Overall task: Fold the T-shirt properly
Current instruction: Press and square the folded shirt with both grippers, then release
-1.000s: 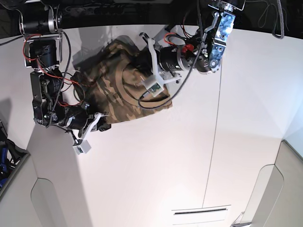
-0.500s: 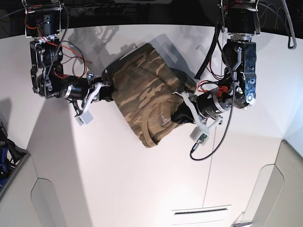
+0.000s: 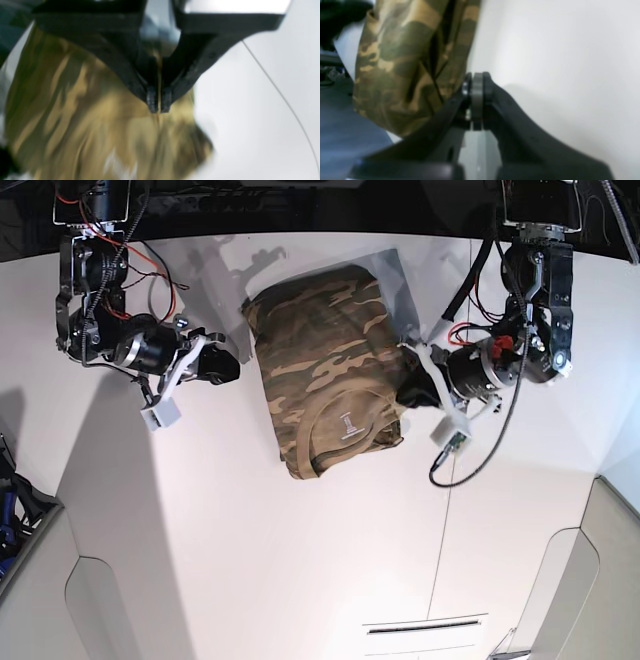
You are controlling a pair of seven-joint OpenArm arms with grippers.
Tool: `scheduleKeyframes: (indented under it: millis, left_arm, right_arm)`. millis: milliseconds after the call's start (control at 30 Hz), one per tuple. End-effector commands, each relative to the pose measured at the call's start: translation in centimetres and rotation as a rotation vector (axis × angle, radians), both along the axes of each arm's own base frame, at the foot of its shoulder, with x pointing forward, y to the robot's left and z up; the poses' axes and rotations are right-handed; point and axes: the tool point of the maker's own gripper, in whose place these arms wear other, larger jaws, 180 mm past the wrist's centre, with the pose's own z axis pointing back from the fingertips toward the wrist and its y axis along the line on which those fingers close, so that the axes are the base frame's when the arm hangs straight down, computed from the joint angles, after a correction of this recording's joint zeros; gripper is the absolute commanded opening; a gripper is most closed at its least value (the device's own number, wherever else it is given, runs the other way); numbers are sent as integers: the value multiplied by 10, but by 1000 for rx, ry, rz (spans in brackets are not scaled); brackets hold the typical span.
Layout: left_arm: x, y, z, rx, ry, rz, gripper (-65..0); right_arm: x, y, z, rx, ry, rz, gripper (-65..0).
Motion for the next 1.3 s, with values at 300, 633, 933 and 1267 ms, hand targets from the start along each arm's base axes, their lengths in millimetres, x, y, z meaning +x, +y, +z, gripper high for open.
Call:
scheduleKeyframes:
  millis: [300, 633, 933, 1267]
  left_arm:
    - [5, 0, 4, -42, -56, 31, -620]
    - [43, -10, -7, -70, -52, 80, -620]
    - [63, -9, -8, -65, -52, 95, -620]
    - [55, -14, 33, -58, -132, 53, -620]
  right_arm:
    - [-8, 11, 3, 60, -6, -8, -650]
    - [-42, 60, -5, 181, 77, 24, -650]
    - [-73, 99, -9, 226, 134, 107, -650]
    - [-52, 58, 14, 148, 49, 50, -650]
